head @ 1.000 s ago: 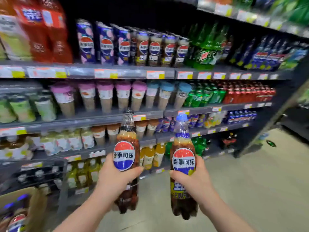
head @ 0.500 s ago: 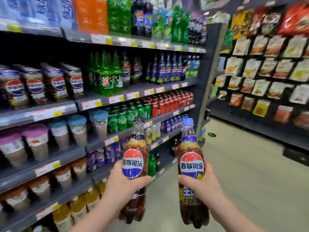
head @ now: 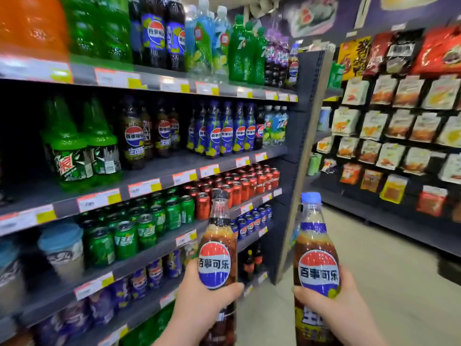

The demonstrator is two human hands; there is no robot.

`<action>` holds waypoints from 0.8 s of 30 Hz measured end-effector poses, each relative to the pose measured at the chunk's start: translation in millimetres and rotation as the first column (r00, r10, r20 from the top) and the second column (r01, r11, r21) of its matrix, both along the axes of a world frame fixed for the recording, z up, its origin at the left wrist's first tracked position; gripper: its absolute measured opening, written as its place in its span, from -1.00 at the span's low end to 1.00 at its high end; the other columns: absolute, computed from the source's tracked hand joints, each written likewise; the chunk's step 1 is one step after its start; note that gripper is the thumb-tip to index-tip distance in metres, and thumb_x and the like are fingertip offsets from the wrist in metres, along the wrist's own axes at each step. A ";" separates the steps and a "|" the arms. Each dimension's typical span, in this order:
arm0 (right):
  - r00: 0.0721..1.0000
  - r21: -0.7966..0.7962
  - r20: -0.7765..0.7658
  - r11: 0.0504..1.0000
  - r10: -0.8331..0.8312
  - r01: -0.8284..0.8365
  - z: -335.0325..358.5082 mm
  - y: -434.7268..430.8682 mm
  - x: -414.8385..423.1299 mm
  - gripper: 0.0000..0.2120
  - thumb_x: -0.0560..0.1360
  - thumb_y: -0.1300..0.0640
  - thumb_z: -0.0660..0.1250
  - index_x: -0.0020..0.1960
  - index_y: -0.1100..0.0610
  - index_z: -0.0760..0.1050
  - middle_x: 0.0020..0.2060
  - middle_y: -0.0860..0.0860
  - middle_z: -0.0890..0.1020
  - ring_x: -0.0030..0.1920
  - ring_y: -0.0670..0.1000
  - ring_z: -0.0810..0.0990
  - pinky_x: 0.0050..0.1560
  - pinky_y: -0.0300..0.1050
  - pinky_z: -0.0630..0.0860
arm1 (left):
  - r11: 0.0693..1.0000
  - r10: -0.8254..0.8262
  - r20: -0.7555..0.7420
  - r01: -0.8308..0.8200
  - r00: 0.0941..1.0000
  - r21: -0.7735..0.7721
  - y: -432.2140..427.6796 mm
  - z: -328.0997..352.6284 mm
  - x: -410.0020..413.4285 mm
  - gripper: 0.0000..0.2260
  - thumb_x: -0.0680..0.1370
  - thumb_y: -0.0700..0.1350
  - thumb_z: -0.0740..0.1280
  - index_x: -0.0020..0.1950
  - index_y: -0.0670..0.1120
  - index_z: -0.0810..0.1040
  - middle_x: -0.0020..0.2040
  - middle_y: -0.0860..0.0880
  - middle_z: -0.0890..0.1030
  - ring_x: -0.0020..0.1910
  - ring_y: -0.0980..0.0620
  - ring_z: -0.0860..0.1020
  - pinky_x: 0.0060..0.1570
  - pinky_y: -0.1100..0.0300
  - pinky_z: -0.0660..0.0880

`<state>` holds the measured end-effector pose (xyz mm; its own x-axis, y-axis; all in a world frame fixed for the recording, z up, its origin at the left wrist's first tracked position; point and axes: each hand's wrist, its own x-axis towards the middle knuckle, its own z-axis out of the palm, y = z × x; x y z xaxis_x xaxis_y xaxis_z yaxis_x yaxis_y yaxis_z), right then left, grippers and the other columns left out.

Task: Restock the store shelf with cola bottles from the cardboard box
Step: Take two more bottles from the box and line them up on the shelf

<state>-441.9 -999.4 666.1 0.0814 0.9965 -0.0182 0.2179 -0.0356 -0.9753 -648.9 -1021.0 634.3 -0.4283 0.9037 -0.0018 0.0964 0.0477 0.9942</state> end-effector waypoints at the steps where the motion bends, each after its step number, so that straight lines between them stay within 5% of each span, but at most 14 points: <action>1: 0.999 -0.004 0.009 0.999 0.033 -0.033 0.8 24.5 3.0 -0.34 0.14 0.29 0.61 0.15 0.15 0.39 -0.18 0.02 0.62 -0.20 -0.02 0.60 -0.27 -0.18 0.43 | 1.000 0.029 0.005 -0.029 1.000 0.005 19.6 0.0 3.8 -0.44 0.17 -0.12 0.61 0.04 0.06 0.40 -0.06 0.12 0.57 -0.11 0.21 0.52 -0.25 0.33 0.37; 7: 0.972 0.057 0.060 0.972 0.225 -0.229 12.3 144.9 4.5 -0.43 0.17 0.18 0.59 0.05 -0.04 0.38 -0.13 -0.04 0.61 -0.11 0.03 0.61 -0.01 0.03 0.54 | 0.969 0.246 0.011 -0.246 0.969 0.017 81.5 1.8 9.9 -0.41 0.17 -0.08 0.62 0.08 0.04 0.40 -0.05 0.16 0.53 -0.10 0.17 0.50 -0.05 0.16 0.37; 9: 0.943 0.080 0.069 0.940 0.325 -0.330 22.3 182.8 -0.5 -0.47 0.20 0.19 0.58 0.04 -0.01 0.38 -0.16 -0.06 0.60 -0.16 -0.04 0.59 -0.15 -0.08 0.52 | 0.938 0.343 0.035 -0.344 0.939 0.031 95.3 4.5 10.8 -0.33 0.14 -0.11 0.63 0.16 -0.04 0.42 -0.02 0.08 0.57 -0.07 0.07 0.52 -0.02 0.14 0.36; 12: 0.871 0.109 0.097 0.865 0.482 -0.491 39.9 231.2 -17.8 -0.56 0.24 0.20 0.55 -0.05 -0.02 0.36 -0.16 -0.02 0.61 -0.19 -0.08 0.58 -0.29 -0.24 0.46 | 0.870 0.492 0.028 -0.493 0.870 0.027 107.5 11.3 12.7 -0.24 0.00 -0.02 0.64 0.14 -0.06 0.46 0.04 -0.07 0.60 -0.02 -0.05 0.54 0.02 0.11 0.38; 19: 0.723 0.224 0.080 0.695 0.686 -0.683 70.8 307.5 -105.4 -0.49 0.24 0.21 0.56 0.06 0.03 0.35 -0.11 -0.03 0.60 -0.14 -0.06 0.58 -0.08 -0.12 0.55 | 0.741 0.671 -0.056 -0.669 0.739 0.053 120.4 18.1 -2.3 0.08 -0.39 0.26 0.51 0.13 0.01 0.50 -0.01 0.03 0.65 -0.04 0.04 0.58 0.00 0.14 0.43; 21: 0.698 0.261 0.096 0.659 0.710 -0.706 78.0 324.9 -137.4 -0.47 0.24 0.18 0.56 0.07 0.04 0.35 -0.11 -0.03 0.60 -0.15 -0.06 0.58 -0.08 -0.11 0.54 | 0.713 0.700 -0.051 -0.696 0.712 0.084 126.0 24.7 -11.9 -0.03 -0.33 0.20 0.59 0.07 0.02 0.52 -0.06 0.05 0.66 -0.12 0.13 0.58 -0.07 0.16 0.44; 24: 0.668 0.294 0.095 0.620 0.738 -0.727 86.8 346.2 -184.9 -0.48 0.25 0.16 0.55 0.08 0.05 0.35 -0.13 -0.05 0.58 -0.18 -0.08 0.55 -0.13 -0.15 0.48 | 0.645 0.757 0.030 -0.753 0.653 0.130 137.3 33.4 -31.1 -0.42 0.01 -0.14 0.67 -0.11 0.09 0.45 -0.12 0.13 0.60 -0.17 0.20 0.52 -0.09 0.13 0.38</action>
